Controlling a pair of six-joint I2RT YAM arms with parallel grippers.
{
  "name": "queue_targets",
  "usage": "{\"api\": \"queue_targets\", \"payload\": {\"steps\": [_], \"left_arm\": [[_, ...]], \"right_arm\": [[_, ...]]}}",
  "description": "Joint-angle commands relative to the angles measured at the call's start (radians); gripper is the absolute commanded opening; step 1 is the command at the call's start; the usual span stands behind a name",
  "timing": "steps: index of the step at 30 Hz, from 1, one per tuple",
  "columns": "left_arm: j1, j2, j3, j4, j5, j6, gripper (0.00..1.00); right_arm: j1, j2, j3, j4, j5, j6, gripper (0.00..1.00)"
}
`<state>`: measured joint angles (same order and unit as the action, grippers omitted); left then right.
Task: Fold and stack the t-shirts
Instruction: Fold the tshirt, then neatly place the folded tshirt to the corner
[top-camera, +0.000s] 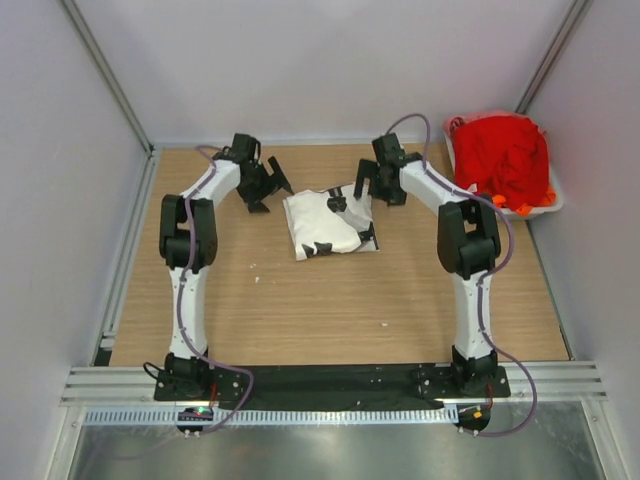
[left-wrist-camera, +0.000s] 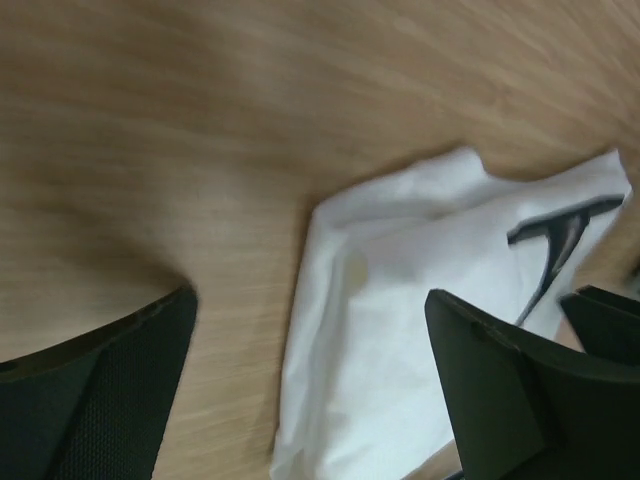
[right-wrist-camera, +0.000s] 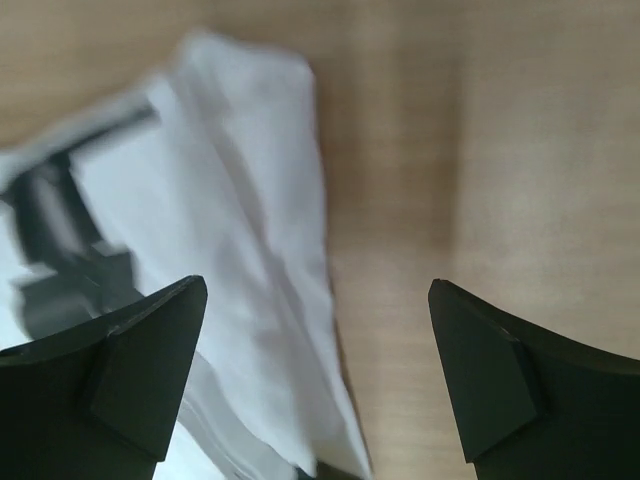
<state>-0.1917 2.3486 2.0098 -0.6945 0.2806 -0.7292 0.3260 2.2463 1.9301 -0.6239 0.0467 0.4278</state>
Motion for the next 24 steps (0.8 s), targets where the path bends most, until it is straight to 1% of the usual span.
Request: {"api": "queue_targets", "payload": {"steps": [1, 2, 4, 5, 6, 8, 9, 10, 11, 12, 15, 16, 18, 19, 21, 22, 24], "left_arm": [[-0.025, -0.234, -0.228, 0.076, 0.013, -0.004, 1.00], [-0.025, -0.271, -0.279, 0.104, 0.005, -0.003, 1.00], [-0.025, -0.342, -0.397, 0.168, 0.000, -0.001, 1.00], [-0.026, -0.359, -0.431, 0.191, 0.005, 0.005, 1.00], [-0.026, -0.373, -0.492, 0.232, 0.005, 0.007, 1.00], [-0.026, -0.390, -0.538, 0.269, 0.011, 0.008, 1.00], [-0.026, -0.384, -0.566, 0.294, 0.023, 0.007, 1.00], [-0.028, -0.376, -0.574, 0.299, 0.035, 0.005, 1.00], [-0.029, -0.353, -0.579, 0.303, 0.041, 0.007, 0.97], [-0.037, -0.344, -0.585, 0.303, 0.028, 0.005, 0.97], [-0.055, -0.315, -0.605, 0.335, 0.025, -0.009, 0.95], [-0.061, -0.307, -0.608, 0.349, 0.028, -0.013, 0.95], [-0.080, -0.282, -0.606, 0.375, 0.017, -0.030, 0.89], [-0.084, -0.273, -0.603, 0.383, 0.005, -0.035, 0.84], [-0.098, -0.249, -0.594, 0.395, -0.009, -0.047, 0.72], [-0.100, -0.239, -0.594, 0.404, -0.011, -0.061, 0.64], [-0.106, -0.221, -0.582, 0.430, 0.005, -0.071, 0.54]], "right_arm": [[0.015, -0.293, -0.260, 0.159, 0.036, -0.011, 1.00], [0.013, -0.338, -0.291, 0.167, 0.038, -0.020, 1.00], [0.012, -0.372, -0.371, 0.167, 0.039, -0.024, 1.00], [0.013, -0.387, -0.399, 0.173, 0.032, -0.023, 1.00], [0.013, -0.428, -0.467, 0.181, 0.024, -0.021, 1.00], [0.013, -0.477, -0.546, 0.220, 0.024, -0.008, 1.00], [0.013, -0.540, -0.627, 0.231, 0.013, 0.008, 1.00], [0.013, -0.571, -0.666, 0.239, 0.016, 0.014, 1.00], [0.015, -0.609, -0.699, 0.254, 0.013, 0.019, 1.00], [0.013, -0.675, -0.762, 0.257, 0.007, 0.026, 1.00], [0.013, -0.790, -0.862, 0.247, 0.002, 0.032, 1.00], [0.012, -0.866, -0.882, 0.244, 0.002, 0.031, 1.00], [0.013, -0.937, -0.931, 0.222, -0.004, 0.031, 1.00], [0.013, -0.996, -0.944, 0.214, -0.017, 0.031, 1.00], [0.015, -1.051, -0.977, 0.187, -0.034, 0.031, 1.00], [0.015, -1.098, -0.987, 0.175, -0.080, 0.029, 1.00], [0.016, -1.140, -1.014, 0.136, -0.097, 0.026, 1.00]]}}
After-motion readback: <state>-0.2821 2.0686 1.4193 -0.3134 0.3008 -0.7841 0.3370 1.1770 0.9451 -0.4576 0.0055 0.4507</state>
